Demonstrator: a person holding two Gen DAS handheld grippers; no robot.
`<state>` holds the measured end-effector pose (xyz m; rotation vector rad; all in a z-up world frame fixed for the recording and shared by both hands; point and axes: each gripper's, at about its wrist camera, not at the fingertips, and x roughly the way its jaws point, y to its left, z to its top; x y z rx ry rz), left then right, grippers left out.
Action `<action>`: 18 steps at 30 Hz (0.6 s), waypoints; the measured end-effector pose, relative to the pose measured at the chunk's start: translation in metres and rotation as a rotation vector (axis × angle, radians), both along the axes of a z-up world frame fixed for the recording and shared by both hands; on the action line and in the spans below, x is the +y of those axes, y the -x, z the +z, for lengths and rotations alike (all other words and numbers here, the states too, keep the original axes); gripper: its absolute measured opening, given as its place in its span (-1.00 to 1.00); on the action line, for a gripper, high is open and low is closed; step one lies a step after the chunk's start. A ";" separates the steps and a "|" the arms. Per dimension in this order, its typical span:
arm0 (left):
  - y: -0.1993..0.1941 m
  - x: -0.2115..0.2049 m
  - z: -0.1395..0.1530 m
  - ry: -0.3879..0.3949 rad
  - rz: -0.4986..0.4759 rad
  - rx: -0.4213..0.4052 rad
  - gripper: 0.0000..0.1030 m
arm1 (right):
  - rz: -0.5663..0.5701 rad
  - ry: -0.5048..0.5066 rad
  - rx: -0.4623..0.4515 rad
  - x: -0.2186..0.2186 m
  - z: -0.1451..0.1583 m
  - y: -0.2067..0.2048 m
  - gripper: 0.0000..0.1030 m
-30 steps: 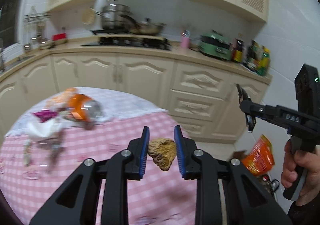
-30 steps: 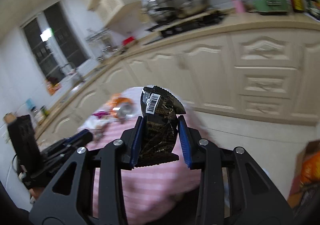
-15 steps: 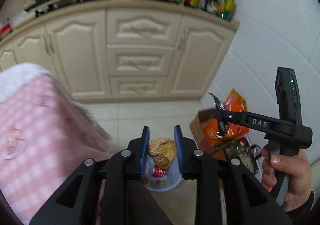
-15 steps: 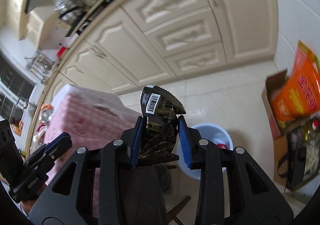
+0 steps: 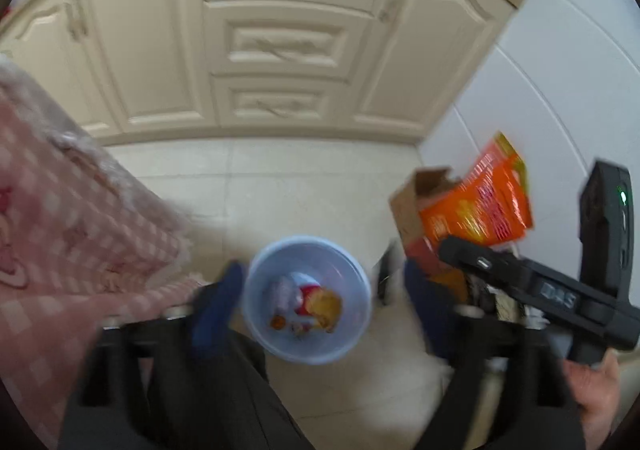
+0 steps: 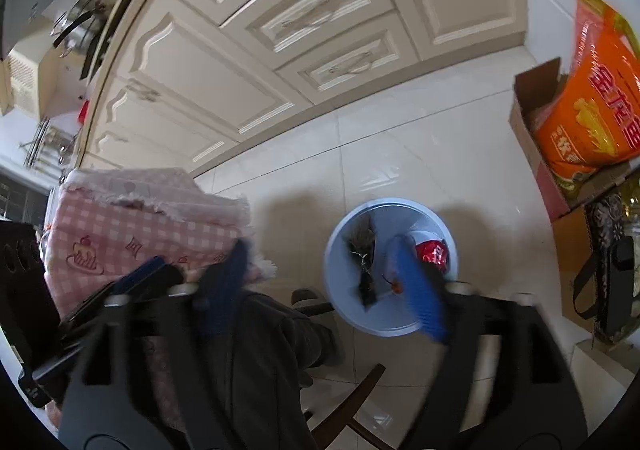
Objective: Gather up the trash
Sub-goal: 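Carry crumb and dark snack bag to the blue bin and release them, then return both open tools to the table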
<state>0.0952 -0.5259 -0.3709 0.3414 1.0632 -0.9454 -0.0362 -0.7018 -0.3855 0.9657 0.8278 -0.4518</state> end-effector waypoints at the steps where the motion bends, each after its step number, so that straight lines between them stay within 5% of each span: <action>1: -0.001 0.001 0.002 0.004 0.004 -0.005 0.65 | -0.013 0.003 0.002 -0.002 0.001 0.003 0.81; 18: 0.009 0.022 0.057 0.056 0.036 -0.087 0.75 | -0.068 0.072 -0.002 0.001 0.038 0.013 0.88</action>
